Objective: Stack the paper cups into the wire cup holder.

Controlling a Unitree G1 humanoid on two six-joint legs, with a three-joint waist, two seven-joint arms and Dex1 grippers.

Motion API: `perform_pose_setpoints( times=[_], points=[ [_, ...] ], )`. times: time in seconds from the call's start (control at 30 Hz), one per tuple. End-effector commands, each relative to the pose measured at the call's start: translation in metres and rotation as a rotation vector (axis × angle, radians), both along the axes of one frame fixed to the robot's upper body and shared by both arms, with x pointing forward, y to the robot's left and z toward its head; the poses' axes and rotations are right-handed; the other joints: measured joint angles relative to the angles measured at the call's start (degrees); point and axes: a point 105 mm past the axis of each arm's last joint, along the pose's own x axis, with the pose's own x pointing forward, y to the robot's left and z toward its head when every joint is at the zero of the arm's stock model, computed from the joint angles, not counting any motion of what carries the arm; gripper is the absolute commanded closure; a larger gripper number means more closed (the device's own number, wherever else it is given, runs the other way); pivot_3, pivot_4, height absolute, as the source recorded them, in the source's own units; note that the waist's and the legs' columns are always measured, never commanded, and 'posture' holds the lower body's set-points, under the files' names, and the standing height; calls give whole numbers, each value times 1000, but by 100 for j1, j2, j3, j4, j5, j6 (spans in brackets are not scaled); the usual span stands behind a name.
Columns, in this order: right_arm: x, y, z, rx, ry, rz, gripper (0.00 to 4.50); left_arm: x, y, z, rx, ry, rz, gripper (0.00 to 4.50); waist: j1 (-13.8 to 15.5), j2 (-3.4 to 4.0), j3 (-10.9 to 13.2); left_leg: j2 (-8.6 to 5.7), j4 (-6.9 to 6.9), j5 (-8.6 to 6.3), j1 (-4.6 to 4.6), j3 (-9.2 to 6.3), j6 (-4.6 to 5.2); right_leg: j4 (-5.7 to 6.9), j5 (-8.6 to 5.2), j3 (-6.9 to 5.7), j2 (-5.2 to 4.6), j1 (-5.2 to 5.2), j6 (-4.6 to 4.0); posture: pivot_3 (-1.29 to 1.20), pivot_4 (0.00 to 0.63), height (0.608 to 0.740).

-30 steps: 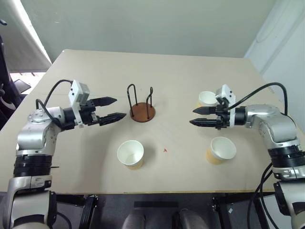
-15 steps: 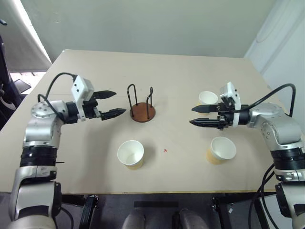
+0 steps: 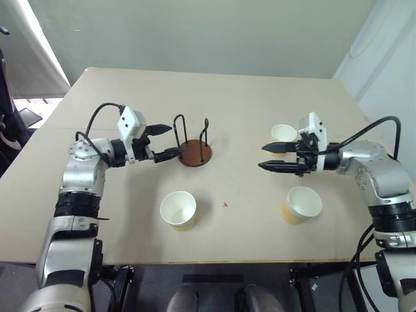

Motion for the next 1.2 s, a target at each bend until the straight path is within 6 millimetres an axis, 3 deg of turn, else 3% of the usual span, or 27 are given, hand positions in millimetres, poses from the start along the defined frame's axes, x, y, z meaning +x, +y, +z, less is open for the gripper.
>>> perform_pose_setpoints(
  times=[0.03, 0.23, 0.43, 0.73, 1.2],
  points=[
    [-2, 4, 4, 0, -39, 10, 1631, 4, -4, 11, 3, -54, -7, 32, -1, 0, 0, 0, 1, 0, 0, 0, 0, -1, 0, 0, 0, 0, 1, 0, 150, 740],
    [-5, 4, 1, -1, -29, 19, 1631, 6, -11, 7, 6, -56, -33, 32, 8, 0, 0, 0, 2, 0, -2, 0, 0, -2, 2, 0, 0, 0, 3, 0, 150, 740],
    [4, 5, -10, 41, -22, -40, 1631, 7, -13, 7, -1, -56, -37, 32, 5, 0, 0, 0, 4, 0, -4, 0, 0, -7, 3, 0, 2, 0, 6, 0, 150, 740],
    [28, -1, 4, 94, -50, -133, 1631, 6, -15, 7, -6, -53, -46, 32, 3, 0, 0, 2, 2, 0, -3, -1, 0, -7, 4, 1, 3, -2, 6, 0, 150, 740],
    [22, 7, 9, 88, -53, -106, 1631, 10, -27, 5, -7, -60, -74, 32, 27, 0, 0, 1, 4, 0, -7, 0, 0, -6, 4, 1, 2, -2, 7, 0, 150, 740]
  ],
)
